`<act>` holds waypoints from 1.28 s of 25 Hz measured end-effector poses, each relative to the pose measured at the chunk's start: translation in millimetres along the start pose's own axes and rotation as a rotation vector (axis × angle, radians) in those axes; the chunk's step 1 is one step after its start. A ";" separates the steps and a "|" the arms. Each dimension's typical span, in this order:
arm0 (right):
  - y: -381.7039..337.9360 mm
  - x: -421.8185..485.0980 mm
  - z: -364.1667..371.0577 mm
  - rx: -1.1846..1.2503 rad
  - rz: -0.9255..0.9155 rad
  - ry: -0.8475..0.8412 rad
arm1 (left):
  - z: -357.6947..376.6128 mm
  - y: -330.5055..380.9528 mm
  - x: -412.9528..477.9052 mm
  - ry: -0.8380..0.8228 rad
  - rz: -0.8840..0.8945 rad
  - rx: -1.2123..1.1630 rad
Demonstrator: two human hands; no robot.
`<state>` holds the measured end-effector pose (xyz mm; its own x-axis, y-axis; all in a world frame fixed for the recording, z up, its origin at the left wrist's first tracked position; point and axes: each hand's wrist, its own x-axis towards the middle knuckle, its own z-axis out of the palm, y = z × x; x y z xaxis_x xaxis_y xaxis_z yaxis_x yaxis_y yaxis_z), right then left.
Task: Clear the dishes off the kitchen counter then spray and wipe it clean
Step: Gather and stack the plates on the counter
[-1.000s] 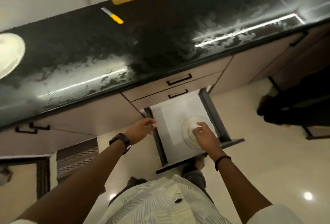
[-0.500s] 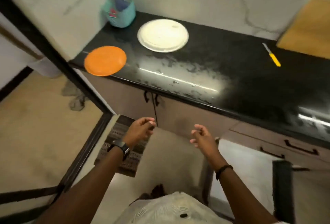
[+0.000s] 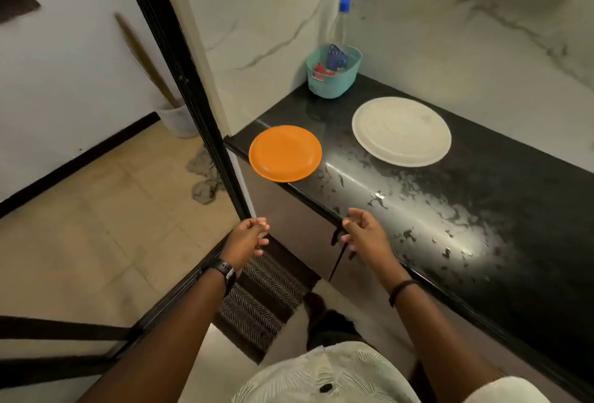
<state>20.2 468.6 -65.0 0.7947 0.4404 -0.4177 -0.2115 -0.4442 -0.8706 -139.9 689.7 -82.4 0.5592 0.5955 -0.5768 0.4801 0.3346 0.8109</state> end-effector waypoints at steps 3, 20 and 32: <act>-21.9 53.1 10.3 -0.018 0.003 -0.039 | -0.3 24.8 43.6 0.037 -0.031 -0.070; -100.3 217.8 49.4 -0.049 0.050 -0.093 | 20.7 95.5 167.4 0.075 -0.113 -0.724; -14.6 30.9 7.1 0.270 -0.036 0.258 | 25.1 47.0 41.9 -0.194 -0.044 -0.417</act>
<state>43.8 494.3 -67.0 0.9143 0.2254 -0.3365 -0.2960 -0.1952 -0.9350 -77.0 712.1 -71.0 0.6794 0.4396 -0.5875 0.2160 0.6454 0.7327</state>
